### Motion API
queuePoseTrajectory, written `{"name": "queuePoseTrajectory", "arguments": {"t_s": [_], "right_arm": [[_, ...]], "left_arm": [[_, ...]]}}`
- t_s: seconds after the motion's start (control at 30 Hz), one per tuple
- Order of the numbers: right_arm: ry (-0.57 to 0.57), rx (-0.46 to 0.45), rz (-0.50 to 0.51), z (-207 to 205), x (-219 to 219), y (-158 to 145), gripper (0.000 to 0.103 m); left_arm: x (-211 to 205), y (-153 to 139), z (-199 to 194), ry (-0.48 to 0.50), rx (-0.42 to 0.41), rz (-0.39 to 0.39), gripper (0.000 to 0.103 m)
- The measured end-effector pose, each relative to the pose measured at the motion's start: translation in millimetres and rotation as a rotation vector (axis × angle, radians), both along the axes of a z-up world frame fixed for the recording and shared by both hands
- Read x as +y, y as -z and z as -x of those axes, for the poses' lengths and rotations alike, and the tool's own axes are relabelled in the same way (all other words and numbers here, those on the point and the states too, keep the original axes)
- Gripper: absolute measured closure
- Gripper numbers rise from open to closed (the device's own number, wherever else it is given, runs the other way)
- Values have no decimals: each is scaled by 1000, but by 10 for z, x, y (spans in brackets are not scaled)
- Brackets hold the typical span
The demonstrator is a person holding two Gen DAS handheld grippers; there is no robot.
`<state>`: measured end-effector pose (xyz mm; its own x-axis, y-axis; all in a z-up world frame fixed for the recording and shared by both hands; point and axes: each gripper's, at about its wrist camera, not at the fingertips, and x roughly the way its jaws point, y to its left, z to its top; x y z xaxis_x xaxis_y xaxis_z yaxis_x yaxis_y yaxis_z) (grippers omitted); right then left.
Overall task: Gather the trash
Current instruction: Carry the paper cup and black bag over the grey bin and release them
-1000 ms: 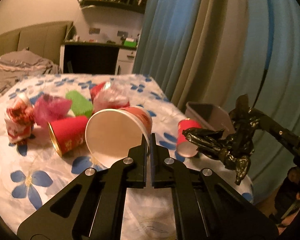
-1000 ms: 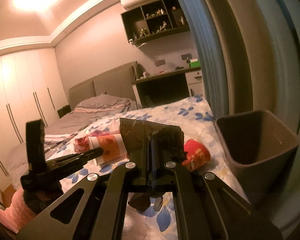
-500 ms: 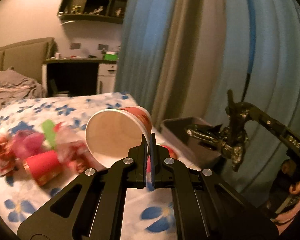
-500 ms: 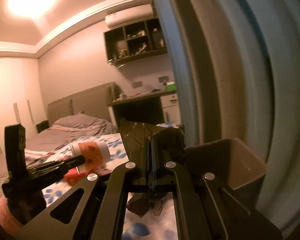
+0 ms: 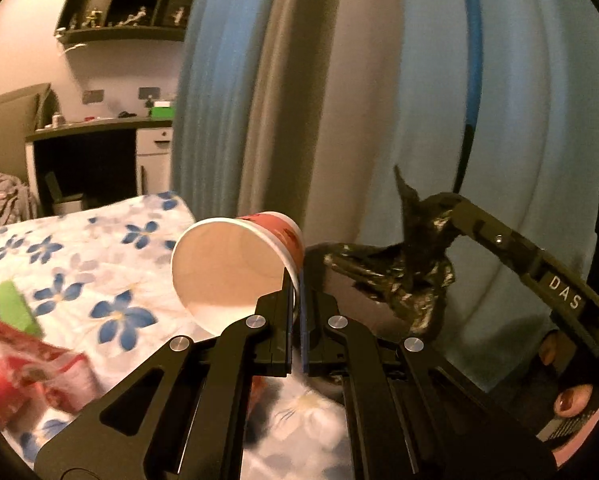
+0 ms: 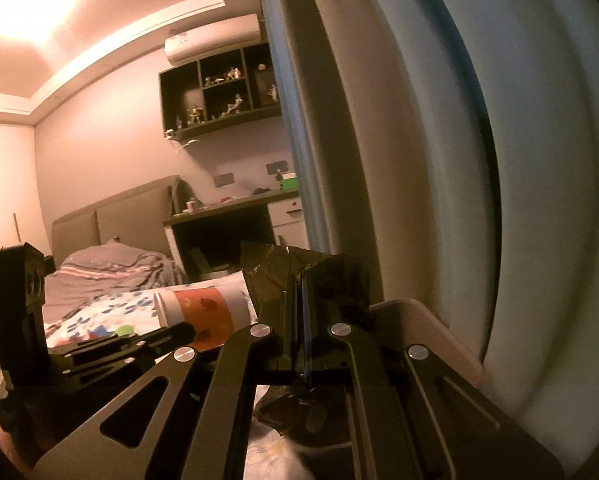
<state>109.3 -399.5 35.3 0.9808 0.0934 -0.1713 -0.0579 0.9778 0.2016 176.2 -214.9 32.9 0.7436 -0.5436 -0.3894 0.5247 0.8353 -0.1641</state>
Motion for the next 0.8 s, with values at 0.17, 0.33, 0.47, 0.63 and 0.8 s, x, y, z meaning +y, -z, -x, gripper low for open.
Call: {"name": "queuePoseTrajectory", "arguments": {"t_s": [0.17, 0.33, 0.47, 0.63, 0.8], "right_arm": [[24, 13, -2, -102, -99, 65, 100], [42, 27, -12, -206, -149, 99, 100], [46, 43, -16, -266, -159, 132, 100], [54, 59, -18, -317, -159, 158, 100], [60, 74, -26, -379, -164, 191, 100]], "left_arm": [[-302, 92, -163, 21, 25, -10, 101], [-487, 195, -272, 27, 46, -25, 101], [-587, 264, -324, 33, 67, -26, 101], [-683, 334, -352, 46, 94, -28, 101], [-749, 383, -398, 54, 117, -30, 101]]}}
